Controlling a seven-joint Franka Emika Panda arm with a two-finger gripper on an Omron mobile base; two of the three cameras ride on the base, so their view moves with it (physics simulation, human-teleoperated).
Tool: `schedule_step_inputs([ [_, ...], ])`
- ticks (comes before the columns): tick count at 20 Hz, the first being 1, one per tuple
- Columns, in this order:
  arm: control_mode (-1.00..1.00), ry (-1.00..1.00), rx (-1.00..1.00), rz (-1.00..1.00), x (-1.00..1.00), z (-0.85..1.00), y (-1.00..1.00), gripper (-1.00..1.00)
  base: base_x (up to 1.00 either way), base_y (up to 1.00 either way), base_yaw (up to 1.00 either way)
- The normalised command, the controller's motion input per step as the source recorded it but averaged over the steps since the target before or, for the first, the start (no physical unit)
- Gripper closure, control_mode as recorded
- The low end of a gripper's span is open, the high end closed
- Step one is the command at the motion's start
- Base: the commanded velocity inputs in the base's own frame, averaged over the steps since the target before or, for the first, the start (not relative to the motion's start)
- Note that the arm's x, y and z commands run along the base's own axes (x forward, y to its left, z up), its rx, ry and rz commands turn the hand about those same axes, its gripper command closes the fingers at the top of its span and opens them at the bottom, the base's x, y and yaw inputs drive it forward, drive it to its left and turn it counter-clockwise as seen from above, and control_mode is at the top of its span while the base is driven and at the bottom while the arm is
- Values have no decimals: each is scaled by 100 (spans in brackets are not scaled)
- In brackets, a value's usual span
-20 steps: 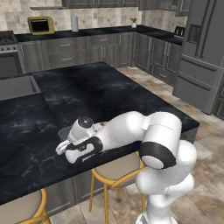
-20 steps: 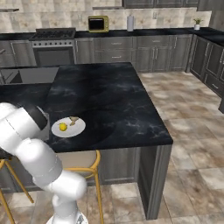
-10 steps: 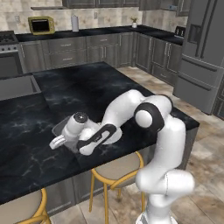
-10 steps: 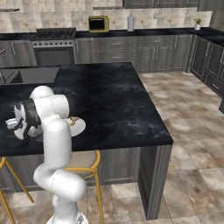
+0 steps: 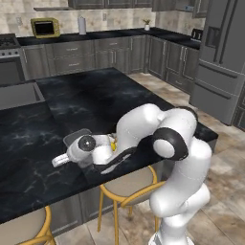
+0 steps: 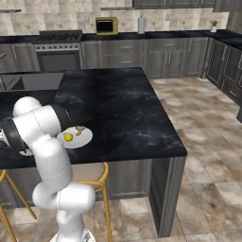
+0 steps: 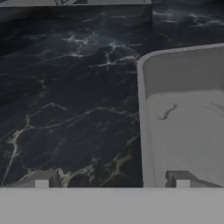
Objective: Retrieve the tupperware and aluminum foil from the cabinet and place them on the dining counter near the plate with mushroom and lemon to prepare for storing leftovers.
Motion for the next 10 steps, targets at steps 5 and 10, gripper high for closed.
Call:
schedule_step_inputs([
  [5, -100, -17, 0, -26, -19, 97, -9, -100, 0, 0, 0],
  [10, -100, -20, 0, -19, -11, 100, -3, -100, 0, 0, 0],
])
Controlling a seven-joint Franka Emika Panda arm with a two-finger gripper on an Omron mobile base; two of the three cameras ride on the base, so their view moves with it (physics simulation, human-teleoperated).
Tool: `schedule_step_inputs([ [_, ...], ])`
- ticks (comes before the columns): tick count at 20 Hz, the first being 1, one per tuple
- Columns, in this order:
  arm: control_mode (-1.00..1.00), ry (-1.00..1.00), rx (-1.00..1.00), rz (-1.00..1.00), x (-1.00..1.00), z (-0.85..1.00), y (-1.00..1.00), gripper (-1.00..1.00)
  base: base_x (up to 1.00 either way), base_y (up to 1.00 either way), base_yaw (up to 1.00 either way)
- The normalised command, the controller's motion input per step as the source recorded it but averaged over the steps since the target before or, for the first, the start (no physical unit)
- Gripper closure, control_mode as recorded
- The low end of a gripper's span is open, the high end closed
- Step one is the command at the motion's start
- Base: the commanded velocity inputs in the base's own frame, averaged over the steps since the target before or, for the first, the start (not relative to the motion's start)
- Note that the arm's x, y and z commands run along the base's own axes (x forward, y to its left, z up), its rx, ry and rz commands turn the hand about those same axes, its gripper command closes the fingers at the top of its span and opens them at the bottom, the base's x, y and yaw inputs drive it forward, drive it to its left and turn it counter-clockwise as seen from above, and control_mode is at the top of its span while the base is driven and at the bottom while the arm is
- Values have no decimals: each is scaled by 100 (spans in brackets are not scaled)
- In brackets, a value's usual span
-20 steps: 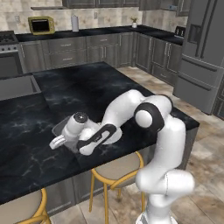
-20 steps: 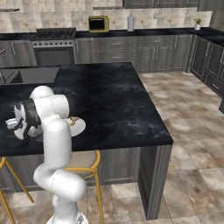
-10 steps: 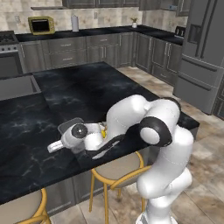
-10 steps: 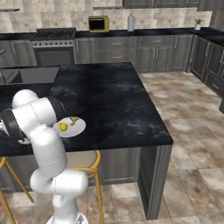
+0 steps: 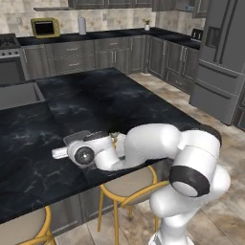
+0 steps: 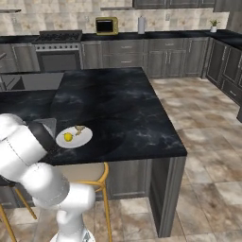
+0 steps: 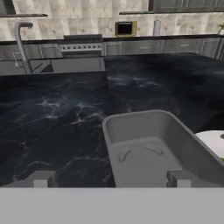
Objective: Retrieve the tupperware and aluminum foil from the cabinet and place them on the dining counter near the plate with mushroom and lemon to prepare for storing leftovers.
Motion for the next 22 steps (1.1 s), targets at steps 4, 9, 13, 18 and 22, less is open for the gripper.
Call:
schedule_step_inputs([
  [4, -100, -18, 0, -15, -43, 100, -2, -100, 0, 0, 0],
  [9, -100, -12, 0, -17, -51, 100, -35, -100, 0, 0, 0],
  [13, -100, -7, 6, -14, -55, 100, -74, -100, 0, 0, 0],
  [18, -100, -2, 12, -8, -71, 91, -98, -100, 0, 0, 0],
  [22, -100, 18, 21, -3, -99, 41, -100, -100, 0, 0, 0],
])
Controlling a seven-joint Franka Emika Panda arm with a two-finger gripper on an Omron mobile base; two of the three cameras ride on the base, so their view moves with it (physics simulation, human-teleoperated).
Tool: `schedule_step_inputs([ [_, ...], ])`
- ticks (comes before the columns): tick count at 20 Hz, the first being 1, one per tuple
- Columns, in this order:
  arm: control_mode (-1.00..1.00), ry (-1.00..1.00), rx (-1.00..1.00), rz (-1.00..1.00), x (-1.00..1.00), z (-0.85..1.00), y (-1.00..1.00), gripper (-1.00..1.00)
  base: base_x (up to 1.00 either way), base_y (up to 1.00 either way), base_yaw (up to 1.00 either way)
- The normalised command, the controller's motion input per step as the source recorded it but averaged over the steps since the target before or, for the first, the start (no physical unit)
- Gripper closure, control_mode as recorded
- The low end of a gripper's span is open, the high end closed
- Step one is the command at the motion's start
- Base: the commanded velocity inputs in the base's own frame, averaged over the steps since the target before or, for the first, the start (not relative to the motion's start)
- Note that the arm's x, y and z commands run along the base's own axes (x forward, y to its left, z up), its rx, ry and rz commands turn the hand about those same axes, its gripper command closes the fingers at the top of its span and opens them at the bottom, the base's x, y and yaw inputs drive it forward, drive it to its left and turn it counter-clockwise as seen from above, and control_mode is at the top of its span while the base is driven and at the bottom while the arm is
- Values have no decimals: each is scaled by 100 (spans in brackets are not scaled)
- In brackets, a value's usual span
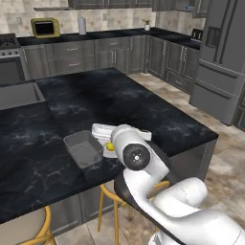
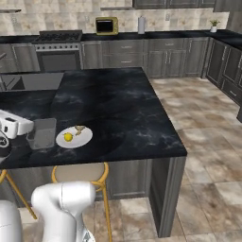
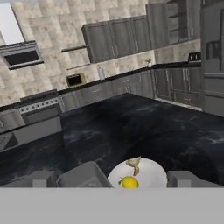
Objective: Retrieve the tupperware and aluminum foil from the cabinet and place them on the dining counter near the plate with mushroom and lemon to prepare for storing leftovers.
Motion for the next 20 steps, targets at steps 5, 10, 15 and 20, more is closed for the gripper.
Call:
schedule_step_inputs([
  [5, -100, 33, 34, 0, -94, 23, -100, -100, 0, 0, 0],
  [10, -100, 30, 25, 0, -85, 33, -91, -100, 0, 0, 0],
  [15, -100, 29, 2, 0, -66, 12, -77, -100, 0, 0, 0],
  [20, -100, 14, 0, -1, -31, 0, -29, -100, 0, 0, 0],
])
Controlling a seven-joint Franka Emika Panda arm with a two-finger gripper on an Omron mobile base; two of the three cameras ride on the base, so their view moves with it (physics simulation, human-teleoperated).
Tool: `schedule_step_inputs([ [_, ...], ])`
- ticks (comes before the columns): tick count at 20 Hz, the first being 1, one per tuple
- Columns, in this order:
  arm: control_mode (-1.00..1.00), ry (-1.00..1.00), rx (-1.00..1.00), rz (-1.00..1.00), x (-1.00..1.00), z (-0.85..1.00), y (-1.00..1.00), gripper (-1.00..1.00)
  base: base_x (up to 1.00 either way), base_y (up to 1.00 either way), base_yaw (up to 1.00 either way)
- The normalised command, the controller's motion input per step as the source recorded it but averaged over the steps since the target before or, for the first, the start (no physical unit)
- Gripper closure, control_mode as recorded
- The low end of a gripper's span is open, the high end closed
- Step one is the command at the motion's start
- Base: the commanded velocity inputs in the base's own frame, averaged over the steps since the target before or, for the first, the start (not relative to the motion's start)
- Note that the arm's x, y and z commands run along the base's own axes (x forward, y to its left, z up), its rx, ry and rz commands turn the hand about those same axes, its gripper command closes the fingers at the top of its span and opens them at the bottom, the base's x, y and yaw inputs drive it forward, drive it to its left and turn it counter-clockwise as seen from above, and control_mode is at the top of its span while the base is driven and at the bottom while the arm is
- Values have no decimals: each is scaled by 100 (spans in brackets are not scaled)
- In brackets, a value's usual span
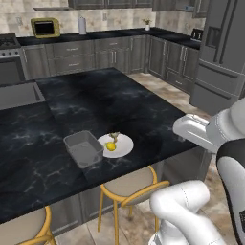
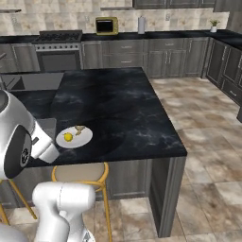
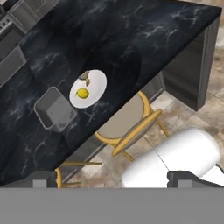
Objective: Retrieve the tupperware and aluminum foil from the cabinet and place them on the dining counter near the plate with mushroom and lemon to prepare for storing leftovers.
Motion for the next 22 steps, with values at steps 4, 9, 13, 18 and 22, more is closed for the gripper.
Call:
schedule_step_inputs([
  [4, -100, 5, 0, -1, 0, 0, 5, -100, 0, 0, 0],
  [9, 100, -1, 0, 0, -1, 0, 0, -100, -11, -6, -1],
  [13, 100, 0, 0, 0, 0, 0, 0, -100, -83, -71, -15],
  [18, 100, 0, 0, 0, 0, 0, 0, -100, -75, -100, -29],
  [22, 100, 0, 0, 0, 0, 0, 0, -100, -17, -100, -41],
])
